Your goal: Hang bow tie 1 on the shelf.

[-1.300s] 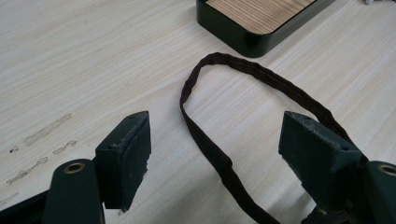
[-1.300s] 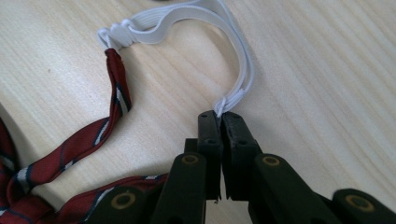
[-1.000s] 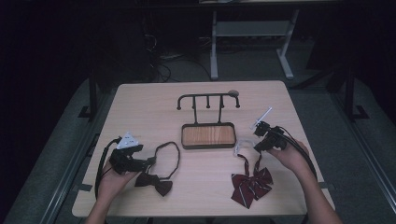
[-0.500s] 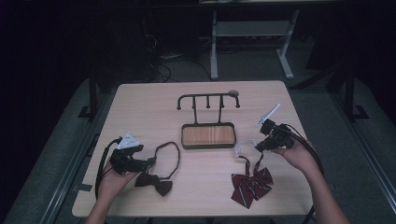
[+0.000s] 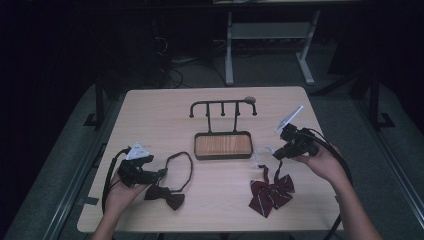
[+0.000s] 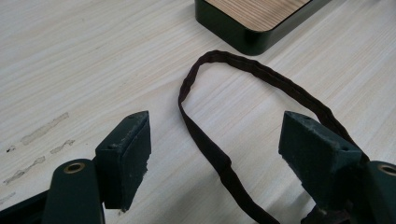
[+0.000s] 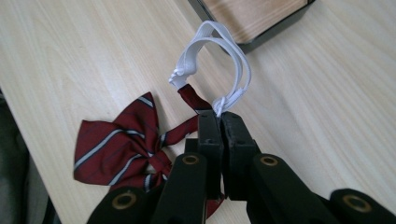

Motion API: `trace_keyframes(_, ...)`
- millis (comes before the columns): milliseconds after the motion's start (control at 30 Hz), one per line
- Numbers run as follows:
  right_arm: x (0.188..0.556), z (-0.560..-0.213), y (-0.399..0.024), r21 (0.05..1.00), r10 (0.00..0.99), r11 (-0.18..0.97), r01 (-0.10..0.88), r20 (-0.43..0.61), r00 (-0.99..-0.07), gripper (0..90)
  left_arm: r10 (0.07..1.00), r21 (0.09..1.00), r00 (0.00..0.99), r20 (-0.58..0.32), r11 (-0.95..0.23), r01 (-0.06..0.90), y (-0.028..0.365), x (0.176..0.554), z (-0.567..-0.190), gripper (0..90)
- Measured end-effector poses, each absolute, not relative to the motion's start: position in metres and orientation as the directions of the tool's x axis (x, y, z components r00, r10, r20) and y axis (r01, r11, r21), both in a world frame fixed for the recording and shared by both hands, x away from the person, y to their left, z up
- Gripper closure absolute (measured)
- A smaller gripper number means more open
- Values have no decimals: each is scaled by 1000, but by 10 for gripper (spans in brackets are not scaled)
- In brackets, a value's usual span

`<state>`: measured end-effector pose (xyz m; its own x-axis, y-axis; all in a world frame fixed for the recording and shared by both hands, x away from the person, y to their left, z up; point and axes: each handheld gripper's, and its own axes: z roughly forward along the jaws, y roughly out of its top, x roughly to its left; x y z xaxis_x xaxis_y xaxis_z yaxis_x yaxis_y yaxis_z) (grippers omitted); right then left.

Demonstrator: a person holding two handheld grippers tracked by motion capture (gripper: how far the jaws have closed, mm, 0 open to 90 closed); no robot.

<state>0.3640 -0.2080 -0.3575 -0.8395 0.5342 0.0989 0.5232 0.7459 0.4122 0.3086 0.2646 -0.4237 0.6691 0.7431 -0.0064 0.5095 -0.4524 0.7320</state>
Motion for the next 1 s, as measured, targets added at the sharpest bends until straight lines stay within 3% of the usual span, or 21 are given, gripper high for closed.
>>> trace_keyframes(1000, 360, -302, -197, 453, 493, 766, 456, 42, -869, 871, 742, 733, 670, -6, -452, 507, 264, 309, -424, 257)
